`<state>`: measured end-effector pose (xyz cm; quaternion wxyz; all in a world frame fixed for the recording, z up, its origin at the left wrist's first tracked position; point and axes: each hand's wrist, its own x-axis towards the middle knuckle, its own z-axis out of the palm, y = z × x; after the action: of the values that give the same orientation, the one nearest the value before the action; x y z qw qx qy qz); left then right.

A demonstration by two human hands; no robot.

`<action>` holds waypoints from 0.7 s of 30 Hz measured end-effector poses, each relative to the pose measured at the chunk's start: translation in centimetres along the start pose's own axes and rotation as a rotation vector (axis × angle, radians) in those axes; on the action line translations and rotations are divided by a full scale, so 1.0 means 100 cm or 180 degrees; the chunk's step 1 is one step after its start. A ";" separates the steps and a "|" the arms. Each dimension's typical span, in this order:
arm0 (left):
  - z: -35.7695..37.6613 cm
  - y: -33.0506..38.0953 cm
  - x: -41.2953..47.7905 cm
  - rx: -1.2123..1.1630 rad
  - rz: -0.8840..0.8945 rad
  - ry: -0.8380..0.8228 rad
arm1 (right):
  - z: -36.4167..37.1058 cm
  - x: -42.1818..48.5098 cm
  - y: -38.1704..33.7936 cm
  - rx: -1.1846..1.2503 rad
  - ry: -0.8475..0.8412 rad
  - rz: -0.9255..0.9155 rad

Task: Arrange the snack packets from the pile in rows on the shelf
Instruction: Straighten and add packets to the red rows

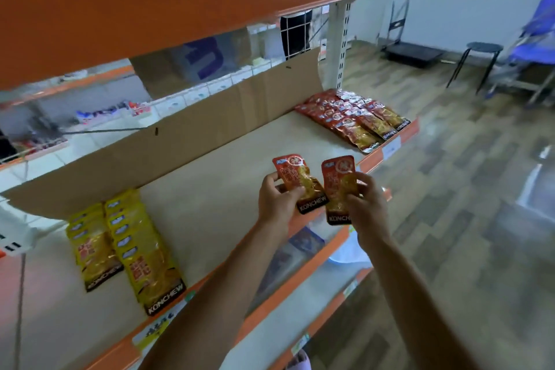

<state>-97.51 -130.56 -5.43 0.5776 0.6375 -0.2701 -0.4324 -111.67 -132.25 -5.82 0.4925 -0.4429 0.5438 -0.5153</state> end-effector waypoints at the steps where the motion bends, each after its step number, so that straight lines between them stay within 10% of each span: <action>1: 0.007 0.003 0.013 -0.0005 -0.0010 0.0003 | 0.002 0.013 -0.002 -0.0040 0.0021 -0.0008; 21: 0.072 0.034 0.169 0.0946 0.0523 0.0440 | 0.043 0.196 -0.021 -0.0773 -0.0288 -0.0381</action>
<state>-95.10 -149.14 -5.92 0.5275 0.7199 -0.3419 -0.2943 -109.86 -152.31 -5.20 0.4277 -0.5537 0.5520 -0.4536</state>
